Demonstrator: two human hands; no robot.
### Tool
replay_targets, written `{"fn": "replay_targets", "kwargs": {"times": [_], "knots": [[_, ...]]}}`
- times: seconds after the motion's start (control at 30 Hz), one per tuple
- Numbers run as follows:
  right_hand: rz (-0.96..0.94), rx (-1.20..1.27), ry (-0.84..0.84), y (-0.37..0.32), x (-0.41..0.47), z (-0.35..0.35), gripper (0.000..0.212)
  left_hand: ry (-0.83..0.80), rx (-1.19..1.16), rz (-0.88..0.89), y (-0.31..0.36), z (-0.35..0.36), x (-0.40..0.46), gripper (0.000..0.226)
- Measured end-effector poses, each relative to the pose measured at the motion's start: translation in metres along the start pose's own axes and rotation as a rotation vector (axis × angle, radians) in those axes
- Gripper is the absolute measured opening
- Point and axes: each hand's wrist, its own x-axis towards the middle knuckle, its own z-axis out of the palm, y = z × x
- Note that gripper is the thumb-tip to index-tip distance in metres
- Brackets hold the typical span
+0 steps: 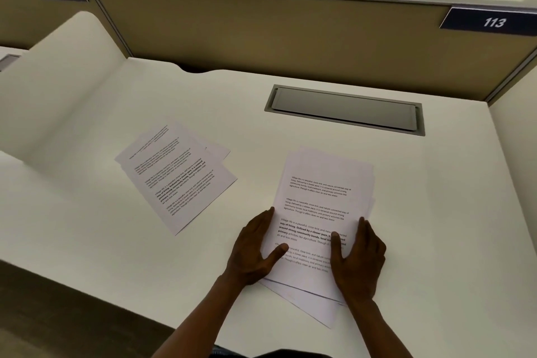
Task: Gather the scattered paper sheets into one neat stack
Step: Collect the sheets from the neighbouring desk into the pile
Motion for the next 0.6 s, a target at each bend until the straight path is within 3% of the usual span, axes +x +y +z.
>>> {"fn": "replay_targets", "kwargs": {"times": [0.43, 0.6], "knots": [[-0.025, -0.016, -0.01, 0.004, 0.0, 0.001, 0.08, 0.024, -0.046, 0.004, 0.003, 0.002, -0.002, 0.087], [-0.048, -0.049, 0.031, -0.008, 0.001, 0.0, 0.08, -0.026, -0.248, -0.054, 0.002, -0.008, 0.001, 0.084]]}}
